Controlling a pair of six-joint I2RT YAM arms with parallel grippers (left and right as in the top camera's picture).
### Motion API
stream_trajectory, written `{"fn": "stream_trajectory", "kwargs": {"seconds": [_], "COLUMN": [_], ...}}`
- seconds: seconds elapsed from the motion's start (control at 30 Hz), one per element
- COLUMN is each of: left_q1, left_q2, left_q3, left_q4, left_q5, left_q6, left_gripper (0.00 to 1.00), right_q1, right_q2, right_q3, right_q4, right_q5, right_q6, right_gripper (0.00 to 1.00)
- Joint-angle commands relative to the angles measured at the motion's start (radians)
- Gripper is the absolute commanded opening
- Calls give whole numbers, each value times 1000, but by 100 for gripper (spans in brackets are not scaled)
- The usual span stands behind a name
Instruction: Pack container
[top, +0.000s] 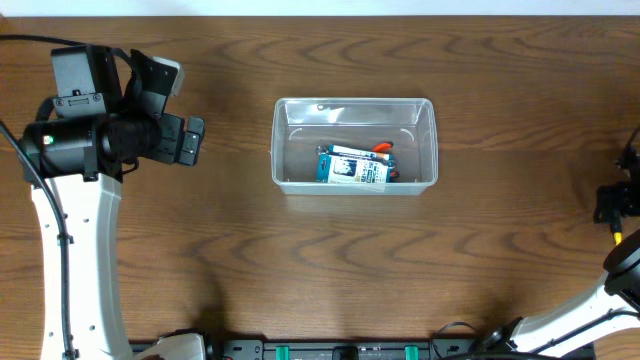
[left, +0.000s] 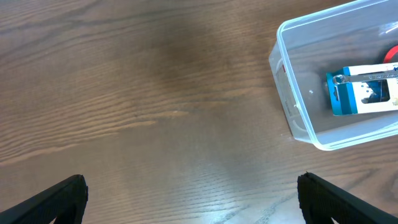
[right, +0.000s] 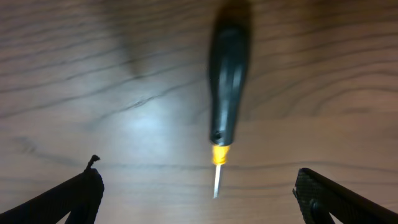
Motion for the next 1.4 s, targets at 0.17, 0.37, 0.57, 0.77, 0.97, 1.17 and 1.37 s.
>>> {"fn": "stream_trajectory", "kwargs": {"seconds": [0.17,0.37,0.57,0.77,0.97,1.17,1.37], "left_q1": [6,6,6,6,6,6,6], "left_q2": [4,4,4,4,4,4,4], "left_q3": [1,1,1,1,1,1,1], "left_q4": [1,2,2,2,2,2,2], "left_q5": [10,10,10,10,10,10,10], "left_q6": [-2,-2,-2,-2,-2,-2,-2], "left_gripper": [99,98,98,98,98,98,98], "right_q1": [-72,-85,-85,-85,-79,-78,-78], "right_q2": [37,48,48,73,120,123,123], "right_q3": [-1,-1,-1,-1,-1,-1,-1], "right_q4": [17,65,111,125,122,133,134], "right_q5": [-32,-47,-92,-101,-118,-118,-118], "right_q6": [-62,-72,-97,-104,-103,-103,-103], "right_gripper": [99,99,99,99,99,99,99]}}
